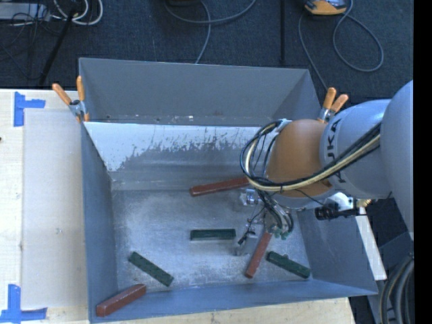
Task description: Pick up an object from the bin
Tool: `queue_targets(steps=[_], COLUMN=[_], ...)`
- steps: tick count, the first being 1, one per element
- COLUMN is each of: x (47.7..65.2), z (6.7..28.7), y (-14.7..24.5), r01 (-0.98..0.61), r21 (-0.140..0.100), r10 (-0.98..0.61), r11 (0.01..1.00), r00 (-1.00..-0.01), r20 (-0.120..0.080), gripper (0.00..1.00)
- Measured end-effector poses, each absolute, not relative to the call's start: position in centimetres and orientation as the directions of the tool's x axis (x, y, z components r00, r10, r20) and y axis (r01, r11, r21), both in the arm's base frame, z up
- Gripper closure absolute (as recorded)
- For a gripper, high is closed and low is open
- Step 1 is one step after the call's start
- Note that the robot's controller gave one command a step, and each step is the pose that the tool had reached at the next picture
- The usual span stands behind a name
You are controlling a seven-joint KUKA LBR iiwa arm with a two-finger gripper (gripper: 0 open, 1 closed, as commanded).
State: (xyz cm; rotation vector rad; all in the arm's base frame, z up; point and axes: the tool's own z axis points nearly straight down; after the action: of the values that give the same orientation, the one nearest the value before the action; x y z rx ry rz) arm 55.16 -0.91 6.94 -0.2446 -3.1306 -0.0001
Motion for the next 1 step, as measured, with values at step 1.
queue_targets(steps=[1], x=[55.15], z=[6.94], y=[-0.9], r01=[0.155], r21=[0.0], r10=[0.155], r11=[0.988], r00=[-0.988], r20=[0.002], gripper=[0.0])
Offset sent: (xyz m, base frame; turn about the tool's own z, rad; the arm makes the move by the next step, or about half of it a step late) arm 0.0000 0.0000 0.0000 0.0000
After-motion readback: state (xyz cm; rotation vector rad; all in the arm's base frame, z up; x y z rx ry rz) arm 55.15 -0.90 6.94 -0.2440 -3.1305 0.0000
